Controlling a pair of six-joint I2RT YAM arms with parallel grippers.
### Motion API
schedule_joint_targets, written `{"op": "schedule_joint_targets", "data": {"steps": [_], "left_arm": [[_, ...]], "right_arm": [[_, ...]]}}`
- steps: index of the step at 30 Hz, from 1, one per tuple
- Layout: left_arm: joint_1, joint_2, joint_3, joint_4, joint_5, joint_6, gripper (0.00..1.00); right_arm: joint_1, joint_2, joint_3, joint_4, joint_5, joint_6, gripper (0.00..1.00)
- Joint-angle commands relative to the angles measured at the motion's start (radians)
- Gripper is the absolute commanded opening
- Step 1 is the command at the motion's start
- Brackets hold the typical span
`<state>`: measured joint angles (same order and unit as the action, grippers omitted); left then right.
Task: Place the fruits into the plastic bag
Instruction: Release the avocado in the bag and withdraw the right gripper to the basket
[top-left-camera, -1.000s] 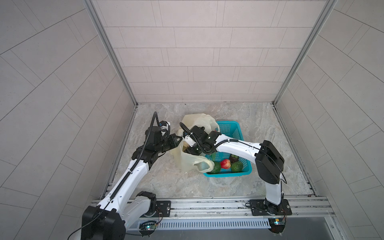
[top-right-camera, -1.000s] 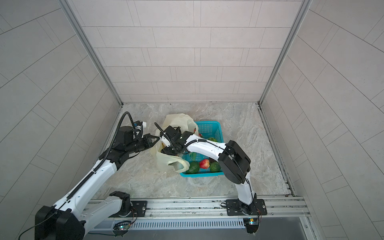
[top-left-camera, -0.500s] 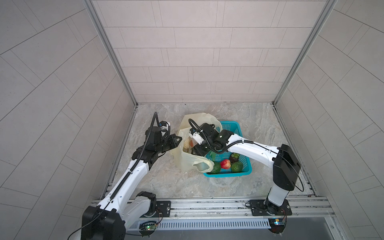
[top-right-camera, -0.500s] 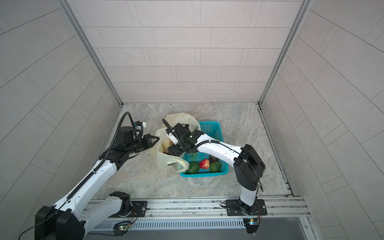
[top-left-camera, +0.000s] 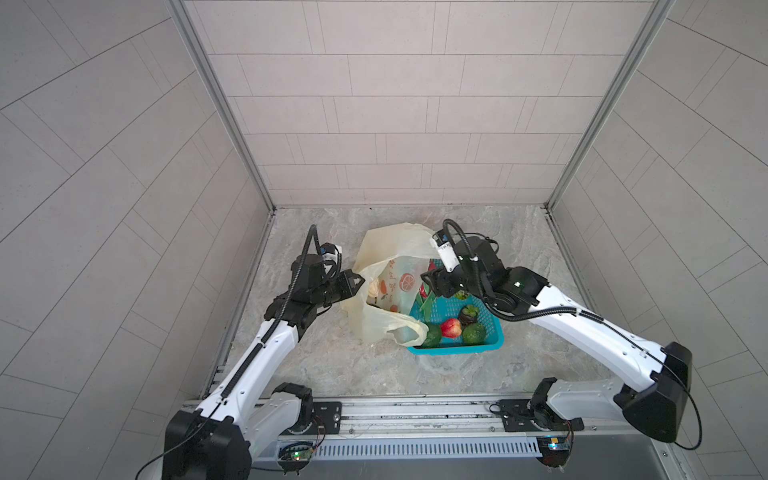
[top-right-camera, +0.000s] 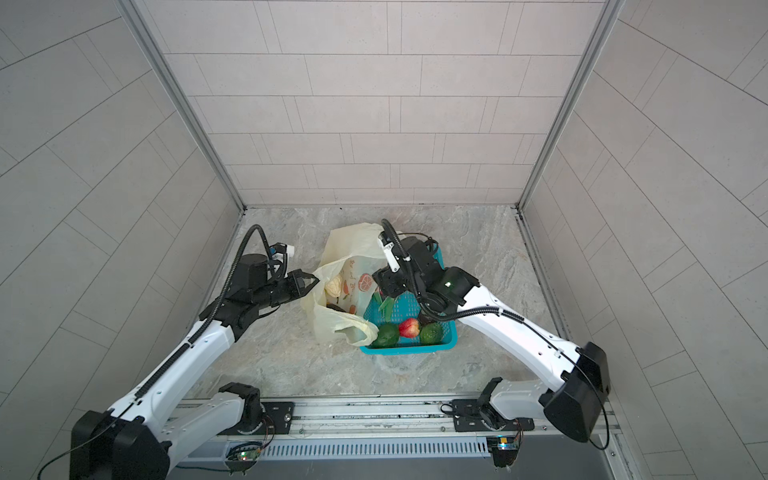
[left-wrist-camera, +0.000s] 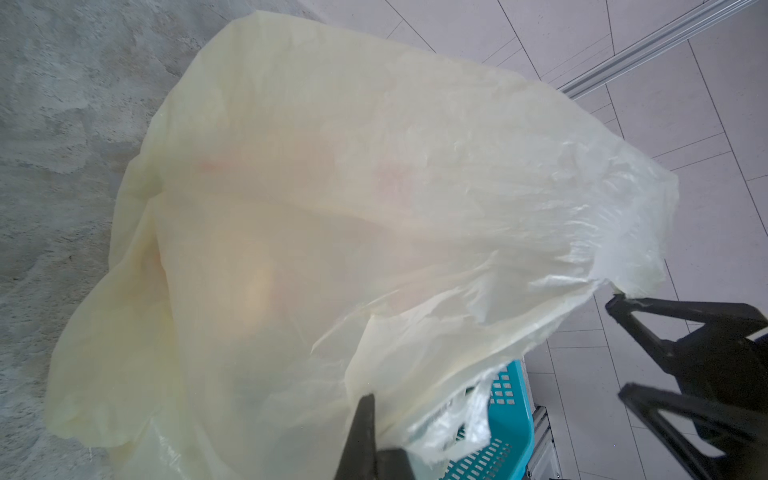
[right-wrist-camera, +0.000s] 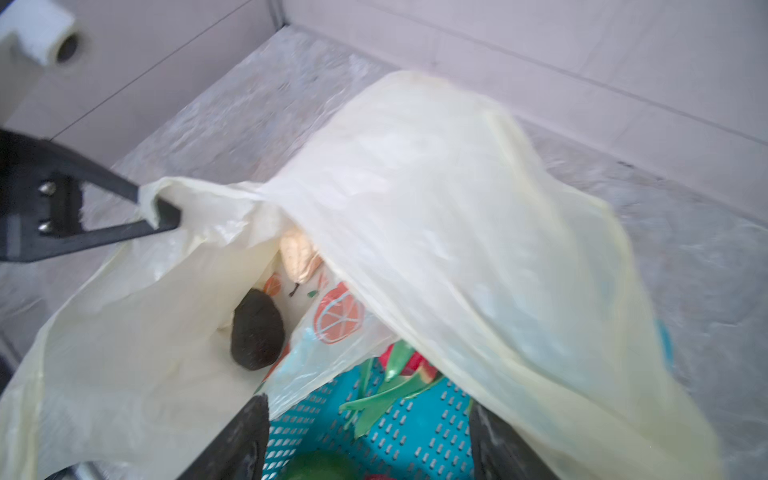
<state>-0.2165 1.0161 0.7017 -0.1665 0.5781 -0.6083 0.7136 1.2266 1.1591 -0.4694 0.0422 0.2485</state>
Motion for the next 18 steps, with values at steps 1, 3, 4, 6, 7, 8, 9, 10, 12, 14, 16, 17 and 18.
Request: {"op": "schedule_joint_targets", "data": {"steps": [1, 3, 4, 6, 7, 8, 9, 10, 12, 14, 16, 17, 18], "left_arm": [[-0.005, 0.004, -0.001, 0.025, -0.013, 0.019, 0.0], [-0.005, 0.006, -0.001, 0.025, -0.019, 0.019, 0.0], [-0.006, 0.005, -0.001, 0.025, -0.023, 0.019, 0.0], [-0.007, 0.006, -0.001, 0.027, -0.026, 0.019, 0.0], [-0.006, 0.008, 0.001, 0.026, -0.028, 0.019, 0.0], [-0.007, 0.009, 0.003, 0.027, -0.028, 0.019, 0.0], [-0.006, 0.01, 0.004, 0.027, -0.027, 0.019, 0.0], [-0.006, 0.01, 0.008, 0.025, -0.026, 0.02, 0.0], [-0.007, 0.014, 0.009, 0.025, -0.025, 0.019, 0.0], [-0.007, 0.016, 0.012, 0.024, -0.025, 0.019, 0.0], [-0.008, 0.019, 0.013, 0.025, -0.024, 0.019, 0.0], [-0.009, 0.019, 0.013, 0.025, -0.024, 0.019, 0.0], [-0.008, 0.018, 0.015, 0.023, -0.025, 0.02, 0.0]], "right_arm": [[-0.069, -0.105, -0.086, 0.014, 0.179, 0.114, 0.72], [-0.135, -0.16, -0.149, -0.015, 0.218, 0.208, 0.72], [-0.17, -0.187, -0.189, -0.021, 0.22, 0.251, 0.72], [-0.228, -0.224, -0.255, -0.025, 0.188, 0.3, 0.71], [-0.251, -0.232, -0.281, -0.027, 0.155, 0.307, 0.71], [-0.256, -0.232, -0.297, -0.031, 0.138, 0.306, 0.7], [-0.256, -0.226, -0.31, -0.039, 0.117, 0.3, 0.7], [-0.256, -0.216, -0.321, -0.039, 0.073, 0.284, 0.7], [-0.255, -0.194, -0.343, -0.035, 0.002, 0.263, 0.68], [-0.253, -0.17, -0.365, -0.031, -0.055, 0.251, 0.67], [-0.244, -0.141, -0.378, -0.03, -0.097, 0.241, 0.65], [-0.235, -0.13, -0.38, -0.033, -0.098, 0.24, 0.65], [-0.223, -0.118, -0.382, -0.031, -0.1, 0.231, 0.65]]}}
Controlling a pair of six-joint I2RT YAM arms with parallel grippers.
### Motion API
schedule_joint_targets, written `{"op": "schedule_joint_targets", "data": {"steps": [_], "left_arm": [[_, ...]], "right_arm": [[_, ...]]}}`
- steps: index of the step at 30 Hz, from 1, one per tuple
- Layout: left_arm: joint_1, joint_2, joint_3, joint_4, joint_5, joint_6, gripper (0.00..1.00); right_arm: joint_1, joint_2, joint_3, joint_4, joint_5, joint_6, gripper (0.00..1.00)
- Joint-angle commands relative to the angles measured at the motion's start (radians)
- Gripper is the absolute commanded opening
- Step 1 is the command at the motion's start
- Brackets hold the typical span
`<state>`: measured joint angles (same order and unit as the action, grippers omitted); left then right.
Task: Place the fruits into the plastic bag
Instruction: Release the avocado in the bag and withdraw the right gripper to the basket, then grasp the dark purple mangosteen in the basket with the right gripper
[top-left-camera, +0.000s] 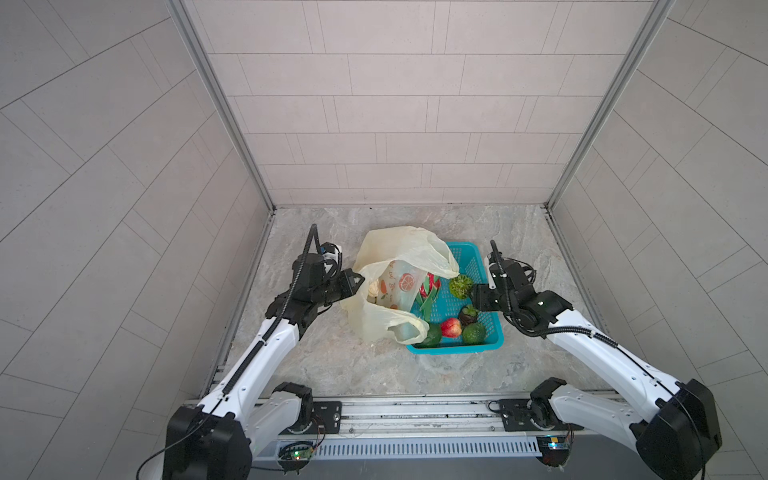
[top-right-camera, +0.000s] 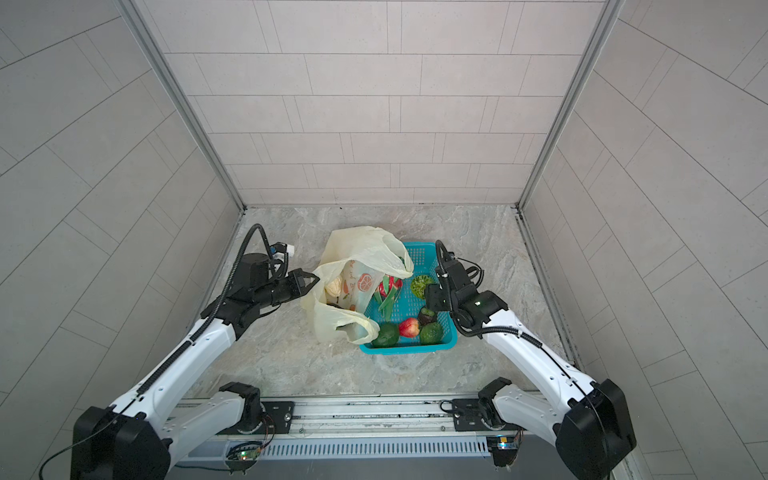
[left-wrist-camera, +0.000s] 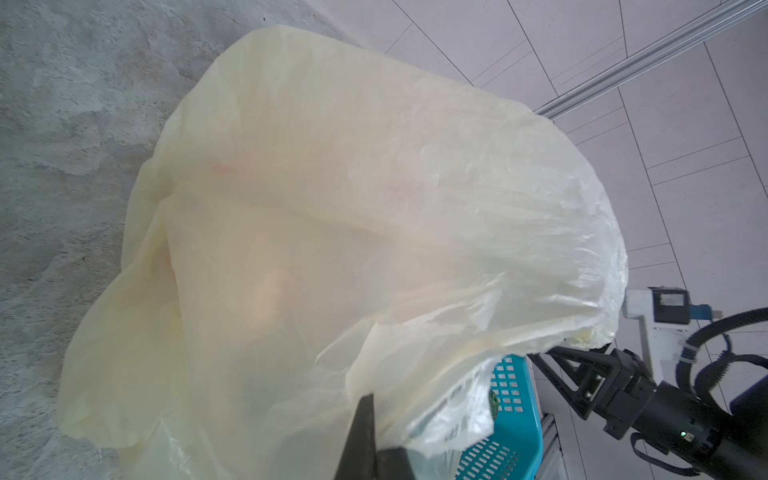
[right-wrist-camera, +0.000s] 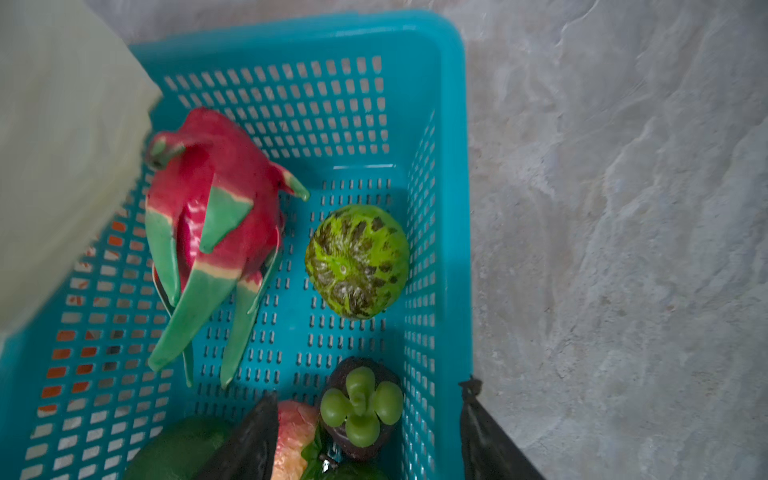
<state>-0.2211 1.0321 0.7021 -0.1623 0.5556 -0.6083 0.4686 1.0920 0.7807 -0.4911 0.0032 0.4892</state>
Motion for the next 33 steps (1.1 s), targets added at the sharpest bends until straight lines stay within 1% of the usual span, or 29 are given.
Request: {"op": "schedule_joint_targets", "data": {"steps": [1, 5, 7, 10, 16, 21, 26, 33], "left_arm": [[-0.006, 0.002, 0.013, 0.019, -0.002, 0.019, 0.0], [-0.006, 0.005, 0.015, 0.019, -0.004, 0.019, 0.0], [-0.006, 0.005, 0.016, 0.018, -0.002, 0.019, 0.0], [-0.009, 0.005, 0.017, 0.017, -0.002, 0.019, 0.0], [-0.009, 0.003, 0.017, 0.017, -0.005, 0.019, 0.0], [-0.009, -0.004, 0.014, 0.017, -0.001, 0.019, 0.0], [-0.011, -0.003, 0.01, 0.017, -0.008, 0.019, 0.0], [-0.013, -0.004, 0.007, 0.015, -0.006, 0.02, 0.0]], "right_arm": [[0.033, 0.033, -0.004, -0.014, -0.058, -0.013, 0.65], [0.049, 0.085, 0.007, -0.049, -0.022, 0.017, 0.66], [0.05, 0.101, 0.016, -0.072, 0.018, 0.034, 0.67], [0.05, 0.116, 0.02, -0.078, 0.055, 0.029, 0.68], [0.05, 0.165, 0.041, -0.092, 0.054, 0.031, 0.68], [0.052, 0.248, 0.087, -0.15, 0.018, 0.029, 0.68], [0.056, 0.32, 0.112, -0.177, 0.04, 0.052, 0.68], [0.055, 0.383, 0.121, -0.18, 0.033, 0.069, 0.68]]}}
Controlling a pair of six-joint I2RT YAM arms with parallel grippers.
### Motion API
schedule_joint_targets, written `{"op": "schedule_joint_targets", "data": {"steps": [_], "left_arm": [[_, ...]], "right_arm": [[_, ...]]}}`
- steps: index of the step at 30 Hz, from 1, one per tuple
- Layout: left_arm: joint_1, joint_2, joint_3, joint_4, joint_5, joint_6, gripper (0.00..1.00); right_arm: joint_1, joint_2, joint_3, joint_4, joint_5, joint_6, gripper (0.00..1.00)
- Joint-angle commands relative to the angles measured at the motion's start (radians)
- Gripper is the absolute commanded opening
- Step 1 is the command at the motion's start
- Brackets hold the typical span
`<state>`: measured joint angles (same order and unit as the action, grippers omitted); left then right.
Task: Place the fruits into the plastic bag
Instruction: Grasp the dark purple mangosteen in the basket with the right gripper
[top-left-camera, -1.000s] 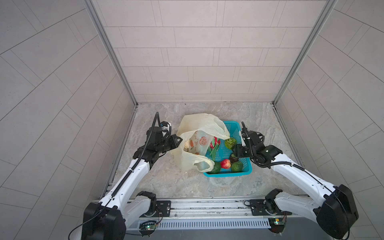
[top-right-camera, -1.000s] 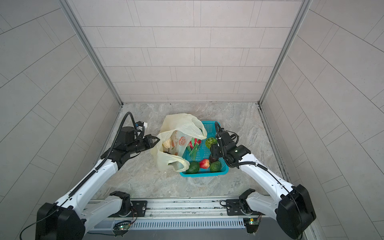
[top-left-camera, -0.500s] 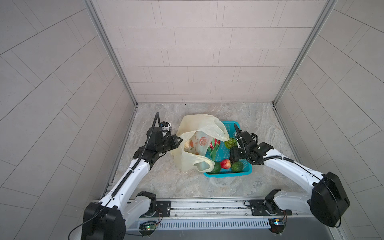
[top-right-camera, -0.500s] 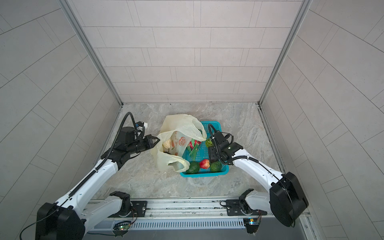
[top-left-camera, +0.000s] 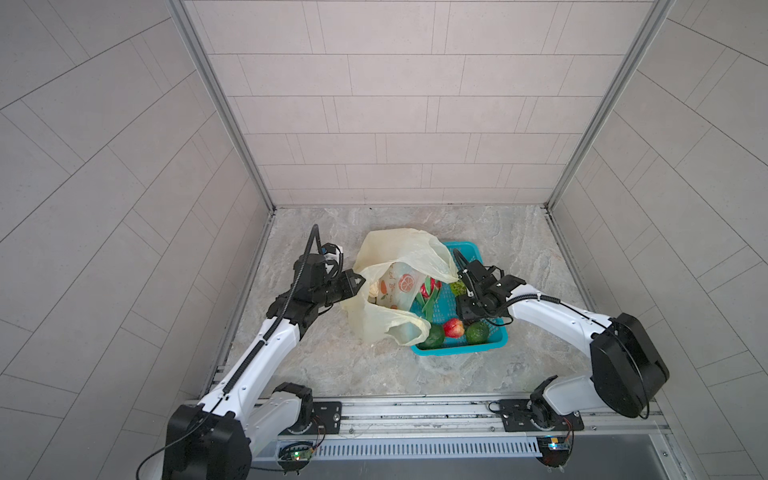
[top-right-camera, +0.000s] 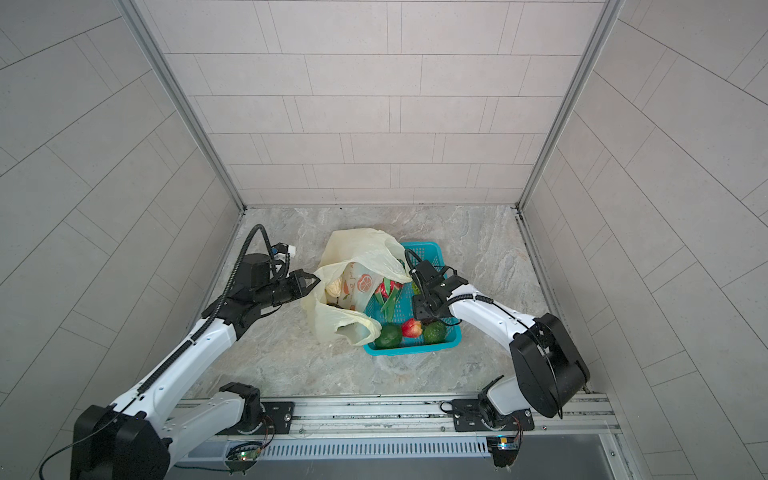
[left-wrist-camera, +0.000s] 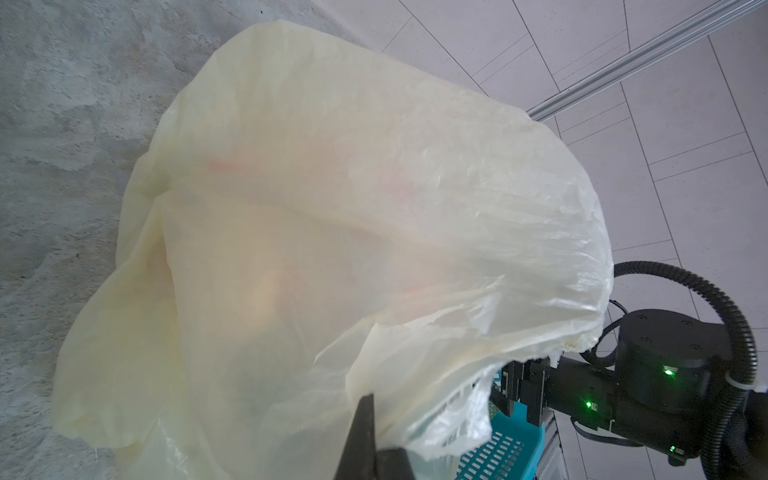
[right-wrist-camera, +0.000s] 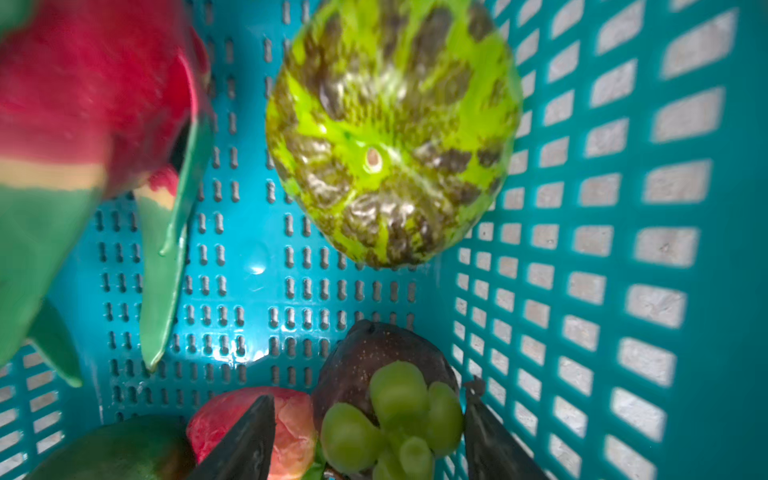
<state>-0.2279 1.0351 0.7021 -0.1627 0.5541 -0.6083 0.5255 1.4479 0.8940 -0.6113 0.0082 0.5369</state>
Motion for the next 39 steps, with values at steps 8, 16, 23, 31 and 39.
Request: {"op": "schedule_joint_targets", "data": {"steps": [8, 16, 23, 31, 39], "left_arm": [[-0.008, -0.006, 0.008, 0.021, -0.005, 0.019, 0.0], [-0.008, -0.006, 0.007, 0.02, -0.002, 0.019, 0.0], [-0.009, -0.006, 0.01, 0.019, 0.001, 0.019, 0.0], [-0.009, -0.004, 0.014, 0.024, 0.0, 0.019, 0.0], [-0.013, -0.004, 0.015, 0.023, 0.003, 0.02, 0.0]], "right_arm": [[-0.001, 0.081, 0.007, -0.025, 0.016, 0.017, 0.66], [-0.002, 0.101, 0.005, 0.021, 0.008, 0.005, 0.56], [-0.002, 0.073, 0.003, 0.046, 0.001, -0.011, 0.4], [-0.001, -0.054, 0.015, 0.051, -0.001, -0.017, 0.28], [-0.001, -0.21, 0.111, 0.007, 0.128, -0.048, 0.28]]}}
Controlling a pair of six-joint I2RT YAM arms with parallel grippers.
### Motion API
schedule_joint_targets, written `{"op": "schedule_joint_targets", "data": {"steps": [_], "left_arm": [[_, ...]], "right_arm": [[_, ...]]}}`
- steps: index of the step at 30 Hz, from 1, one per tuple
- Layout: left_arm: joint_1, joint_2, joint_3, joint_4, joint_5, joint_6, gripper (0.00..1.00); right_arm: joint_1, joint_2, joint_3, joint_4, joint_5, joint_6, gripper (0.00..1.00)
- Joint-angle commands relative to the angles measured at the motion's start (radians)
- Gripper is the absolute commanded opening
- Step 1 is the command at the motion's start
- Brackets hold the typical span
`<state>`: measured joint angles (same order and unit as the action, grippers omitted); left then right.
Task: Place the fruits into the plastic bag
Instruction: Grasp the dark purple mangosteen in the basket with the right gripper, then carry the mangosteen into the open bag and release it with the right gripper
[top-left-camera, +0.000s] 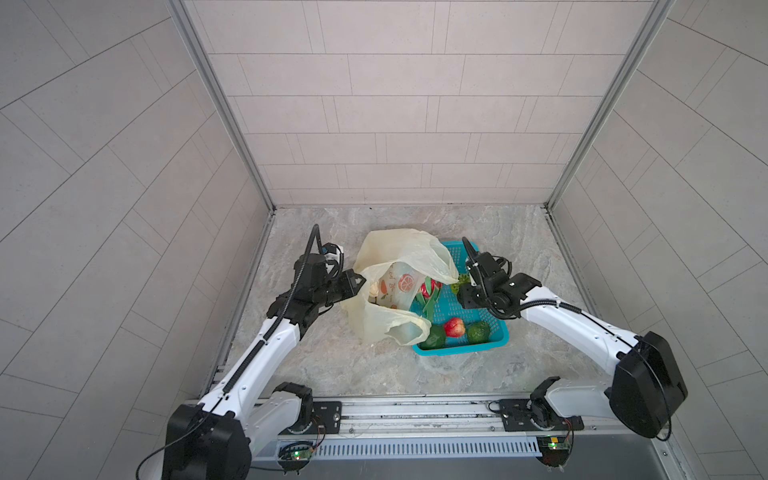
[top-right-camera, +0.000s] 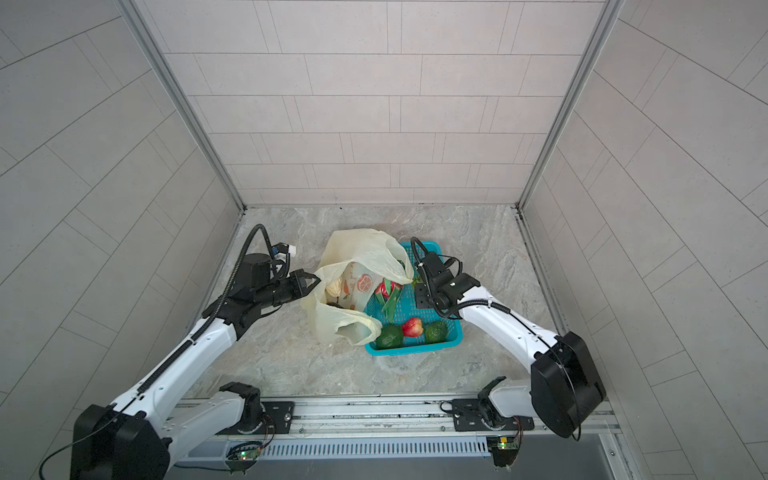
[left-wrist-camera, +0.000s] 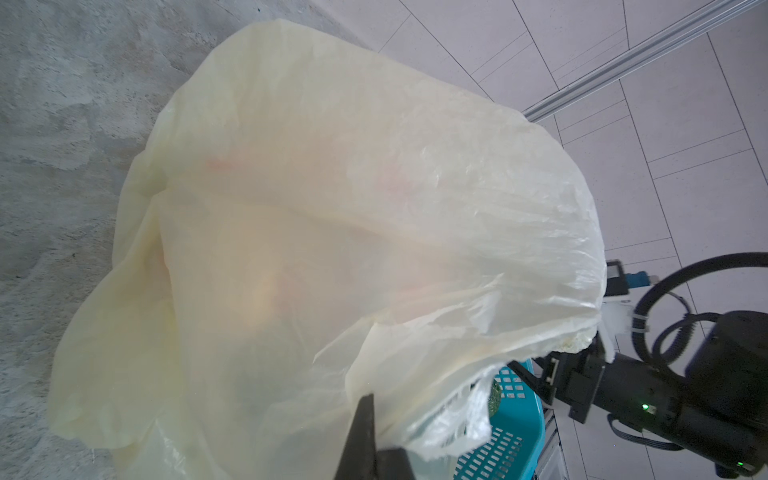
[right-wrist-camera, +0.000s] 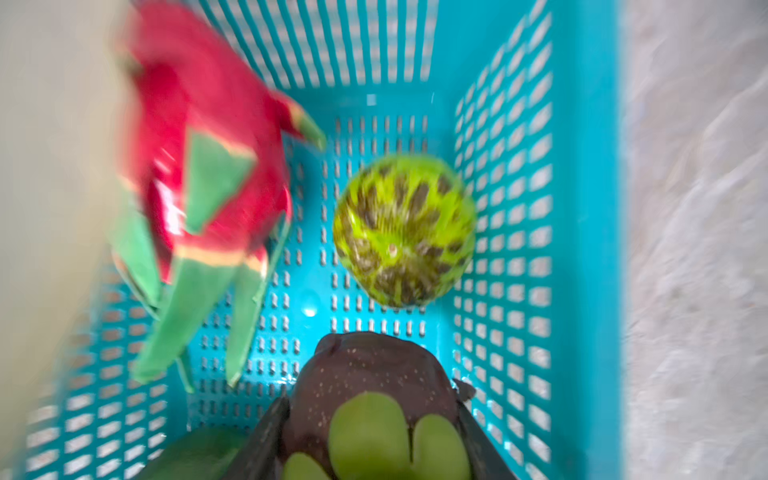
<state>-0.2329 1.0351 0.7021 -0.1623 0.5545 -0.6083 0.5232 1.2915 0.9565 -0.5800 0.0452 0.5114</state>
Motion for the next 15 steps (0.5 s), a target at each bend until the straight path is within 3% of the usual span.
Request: {"op": "schedule_joint_targets", "data": {"steps": [1, 5, 9, 15], "left_arm": [[-0.009, -0.005, 0.016, 0.024, 0.003, 0.02, 0.0], [-0.009, -0.007, 0.018, 0.023, 0.004, 0.024, 0.0], [-0.011, -0.004, 0.019, 0.023, 0.002, 0.024, 0.0], [-0.011, -0.006, 0.027, 0.016, -0.01, 0.02, 0.0]], "right_arm": [[0.001, -0.069, 0.062, -0.018, 0.11, -0.032, 0.28], [0.012, -0.127, 0.136, 0.045, 0.141, -0.098, 0.29], [0.112, -0.11, 0.275, 0.064, 0.156, -0.239, 0.3], [0.328, 0.02, 0.437, 0.073, -0.04, -0.376, 0.32]]}}
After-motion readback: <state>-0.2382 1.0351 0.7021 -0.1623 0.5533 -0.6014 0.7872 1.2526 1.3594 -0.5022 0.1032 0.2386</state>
